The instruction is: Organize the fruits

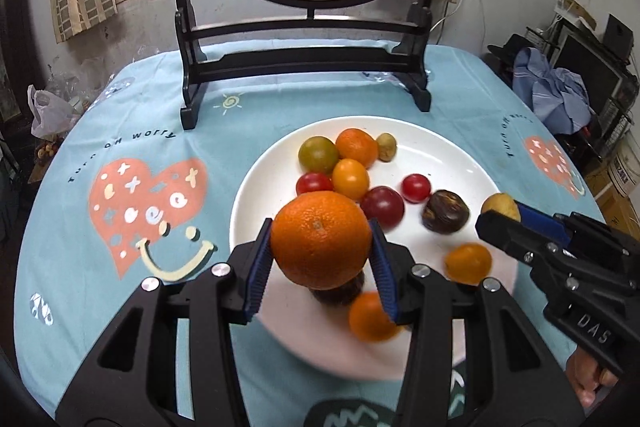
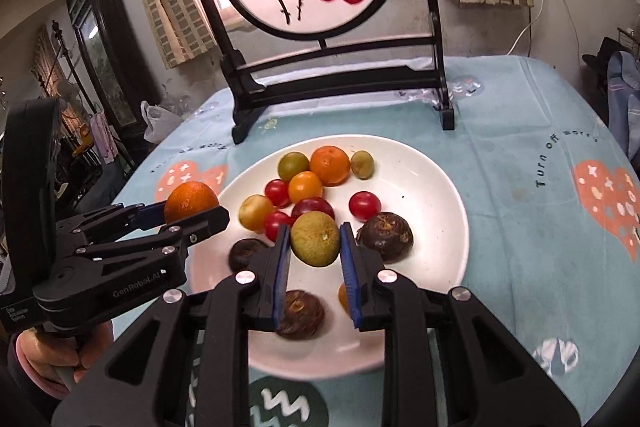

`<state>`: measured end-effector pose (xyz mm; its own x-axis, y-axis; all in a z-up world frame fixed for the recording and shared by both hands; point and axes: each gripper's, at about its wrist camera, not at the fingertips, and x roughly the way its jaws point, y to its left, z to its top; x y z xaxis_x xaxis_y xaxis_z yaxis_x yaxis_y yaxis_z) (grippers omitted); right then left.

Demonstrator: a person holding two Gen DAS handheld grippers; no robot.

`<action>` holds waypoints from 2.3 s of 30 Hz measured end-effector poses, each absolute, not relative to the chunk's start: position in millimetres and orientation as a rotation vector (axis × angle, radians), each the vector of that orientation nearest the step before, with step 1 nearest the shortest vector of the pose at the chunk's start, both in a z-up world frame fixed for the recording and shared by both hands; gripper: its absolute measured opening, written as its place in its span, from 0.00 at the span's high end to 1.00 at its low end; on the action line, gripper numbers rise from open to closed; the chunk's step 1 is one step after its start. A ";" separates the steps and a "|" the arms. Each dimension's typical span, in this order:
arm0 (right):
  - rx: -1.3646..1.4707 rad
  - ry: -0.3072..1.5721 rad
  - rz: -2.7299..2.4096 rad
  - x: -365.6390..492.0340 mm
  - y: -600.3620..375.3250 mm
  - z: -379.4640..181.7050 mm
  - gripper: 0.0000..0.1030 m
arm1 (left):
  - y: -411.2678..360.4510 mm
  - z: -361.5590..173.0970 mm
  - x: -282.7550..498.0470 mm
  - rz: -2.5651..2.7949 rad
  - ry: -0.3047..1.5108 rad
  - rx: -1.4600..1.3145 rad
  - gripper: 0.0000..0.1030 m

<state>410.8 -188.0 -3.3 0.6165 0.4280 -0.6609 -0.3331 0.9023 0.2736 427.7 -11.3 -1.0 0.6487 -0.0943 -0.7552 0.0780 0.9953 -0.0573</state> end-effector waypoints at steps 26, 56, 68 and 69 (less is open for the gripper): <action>0.038 0.768 0.444 362.4 -192.6 14.4 0.39 | -15.5 44.2 362.7 -0.004 0.680 0.088 0.03; -0.130 0.727 0.371 201.2 -211.5 -29.7 0.01 | -3.3 -22.9 201.7 -0.019 0.758 0.081 0.02; -0.114 0.729 0.365 200.6 -215.4 -30.0 0.01 | -5.2 -22.8 200.7 -0.003 0.746 0.102 0.02; -0.112 0.729 0.363 200.7 -215.4 -30.1 0.01 | -5.1 -22.8 200.3 -0.003 0.743 0.102 0.02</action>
<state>200.7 -215.4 -30.1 0.6867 0.2853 -0.6686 -0.3625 0.9317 0.0252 200.3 -5.1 -22.8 0.7364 0.0337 -0.6758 0.0387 0.9950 0.0918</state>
